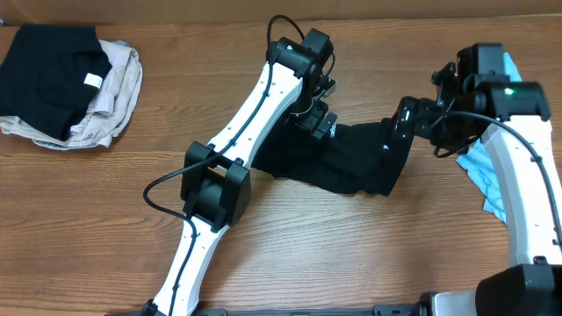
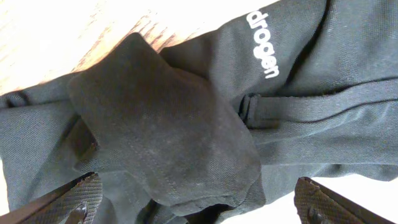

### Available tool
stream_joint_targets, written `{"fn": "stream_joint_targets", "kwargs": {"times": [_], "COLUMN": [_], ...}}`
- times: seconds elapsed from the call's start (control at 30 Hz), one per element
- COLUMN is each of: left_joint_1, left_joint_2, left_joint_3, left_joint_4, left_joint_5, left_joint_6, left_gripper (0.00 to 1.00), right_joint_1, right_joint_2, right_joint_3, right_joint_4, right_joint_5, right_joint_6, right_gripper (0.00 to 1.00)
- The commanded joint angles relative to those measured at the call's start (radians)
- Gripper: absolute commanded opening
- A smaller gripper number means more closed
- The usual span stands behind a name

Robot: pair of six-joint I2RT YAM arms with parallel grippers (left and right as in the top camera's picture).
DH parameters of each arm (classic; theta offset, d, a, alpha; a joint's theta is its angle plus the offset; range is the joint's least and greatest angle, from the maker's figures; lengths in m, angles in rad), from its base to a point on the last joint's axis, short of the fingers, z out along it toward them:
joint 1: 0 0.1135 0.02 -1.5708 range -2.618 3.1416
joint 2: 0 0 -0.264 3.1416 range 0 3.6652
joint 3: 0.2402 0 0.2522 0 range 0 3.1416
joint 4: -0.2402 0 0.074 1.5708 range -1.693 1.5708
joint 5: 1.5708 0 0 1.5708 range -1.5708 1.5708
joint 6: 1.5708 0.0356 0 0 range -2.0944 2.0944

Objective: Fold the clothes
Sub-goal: 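Fold the strip's left end rightward onto the right end with left gripper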

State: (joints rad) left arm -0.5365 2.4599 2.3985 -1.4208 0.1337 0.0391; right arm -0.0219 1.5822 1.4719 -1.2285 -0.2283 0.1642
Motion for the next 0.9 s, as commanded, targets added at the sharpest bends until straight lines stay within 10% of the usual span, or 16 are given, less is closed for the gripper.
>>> {"fn": "stream_joint_targets", "kwargs": {"times": [0.0,0.37,0.87], "left_joint_1": [0.002,0.008,0.059], "left_joint_2": [-0.009,-0.009,-0.008], "left_joint_3": [0.082,0.504,0.469], "left_joint_4": [-0.013,-0.167,-0.175], "left_joint_5": [-0.005,-0.217,-0.402], "left_joint_6": [-0.017,-0.017,-0.029], "left_gripper": [1.0,1.0,1.0], "right_joint_1": [-0.003,-0.003,-0.002], "right_joint_2": [0.001,0.002,0.002], "right_joint_3": [-0.137,-0.51,-0.729], "right_joint_4": [0.082,0.493,0.832], "right_joint_5": [0.002,0.007,0.078], "right_joint_6": [0.037,0.106,0.313], "right_gripper": [0.98,0.97,0.77]}}
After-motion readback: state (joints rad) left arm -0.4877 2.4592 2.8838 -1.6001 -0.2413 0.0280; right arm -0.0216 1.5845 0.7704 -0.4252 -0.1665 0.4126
